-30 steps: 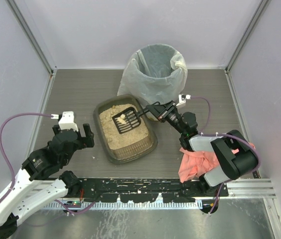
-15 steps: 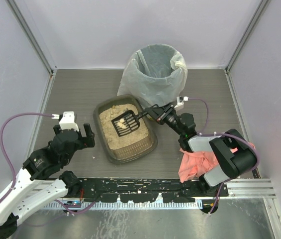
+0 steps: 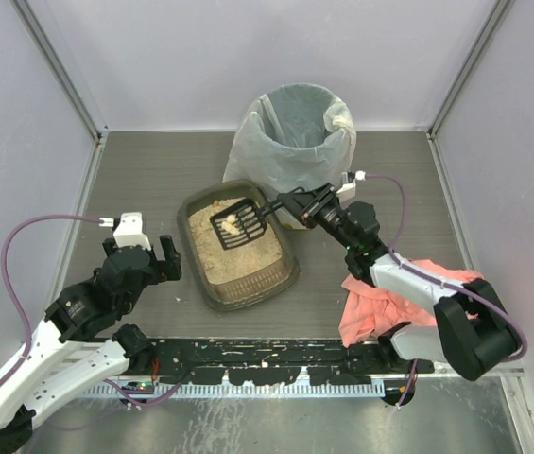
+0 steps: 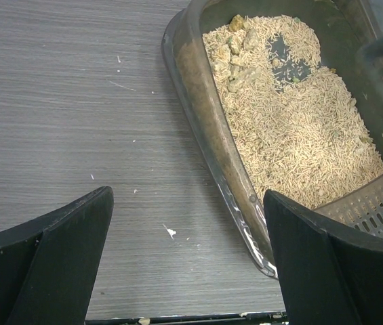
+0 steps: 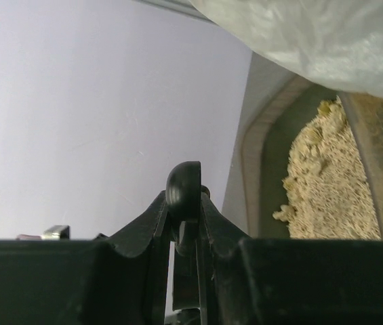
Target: Clean the litter box
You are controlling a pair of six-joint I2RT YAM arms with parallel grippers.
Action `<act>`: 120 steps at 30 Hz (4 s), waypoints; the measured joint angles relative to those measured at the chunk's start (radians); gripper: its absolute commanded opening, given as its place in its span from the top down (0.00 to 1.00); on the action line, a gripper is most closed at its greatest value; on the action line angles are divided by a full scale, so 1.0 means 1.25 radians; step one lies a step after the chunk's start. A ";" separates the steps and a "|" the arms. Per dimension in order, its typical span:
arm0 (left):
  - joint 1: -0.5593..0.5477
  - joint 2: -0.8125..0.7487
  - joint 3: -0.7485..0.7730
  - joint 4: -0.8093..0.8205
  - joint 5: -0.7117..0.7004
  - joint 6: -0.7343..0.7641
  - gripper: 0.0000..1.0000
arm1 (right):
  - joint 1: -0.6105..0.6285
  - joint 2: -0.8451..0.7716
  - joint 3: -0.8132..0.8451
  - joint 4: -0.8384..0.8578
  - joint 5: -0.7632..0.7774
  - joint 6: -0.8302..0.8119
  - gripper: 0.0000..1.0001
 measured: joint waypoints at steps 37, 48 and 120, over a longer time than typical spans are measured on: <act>0.000 -0.031 -0.021 0.002 -0.010 -0.005 0.04 | -0.322 0.187 0.577 -0.261 0.062 -0.358 0.99; 0.000 -0.036 -0.027 0.002 -0.011 -0.005 0.04 | -0.318 0.190 0.581 -0.183 -0.009 -0.671 0.99; 0.000 0.345 -0.081 0.302 0.013 -0.027 0.42 | 0.299 0.198 0.490 -0.522 0.521 -0.878 0.99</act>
